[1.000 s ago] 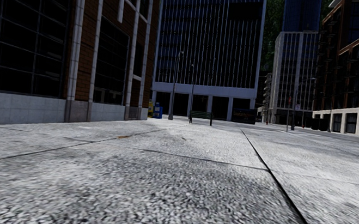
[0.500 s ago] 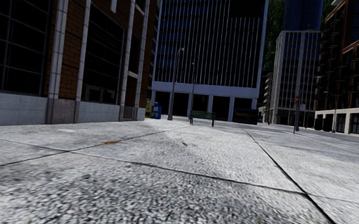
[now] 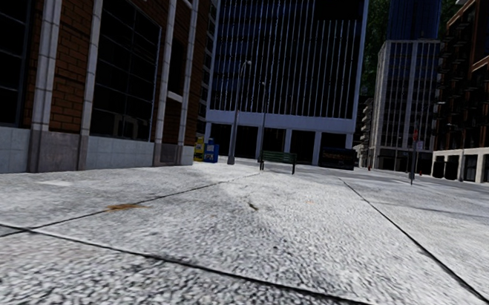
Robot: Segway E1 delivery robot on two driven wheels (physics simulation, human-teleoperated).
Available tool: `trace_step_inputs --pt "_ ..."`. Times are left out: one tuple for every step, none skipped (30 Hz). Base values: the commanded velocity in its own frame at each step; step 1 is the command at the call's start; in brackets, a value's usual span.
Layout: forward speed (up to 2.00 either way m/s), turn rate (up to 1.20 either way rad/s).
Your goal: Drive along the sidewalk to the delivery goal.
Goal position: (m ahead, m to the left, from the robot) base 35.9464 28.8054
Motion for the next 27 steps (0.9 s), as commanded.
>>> trace_step_inputs --pt "2.0 0.0" --pt "2.0 0.0" --pt "2.0 0.0" --pt "2.0 0.0" --pt "2.0 0.0" --pt "2.0 0.0" --pt "2.0 0.0" --pt "2.0 0.0" --pt "2.0 0.0" --pt "2.0 0.0" --pt "2.0 0.0" --pt "2.0 0.0" --pt "2.0 0.06" --pt "2.0 0.06" --pt "2.0 0.11" --pt "2.0 0.13" --pt "2.0 0.14" --pt "2.0 0.14" --pt "2.0 0.14" --pt "2.0 0.14" --pt "2.0 0.14" --pt "2.0 0.14" --pt "2.0 0.14" --pt "2.0 0.07" --pt "2.0 0.07" --pt "2.0 0.0" --pt "2.0 0.0"
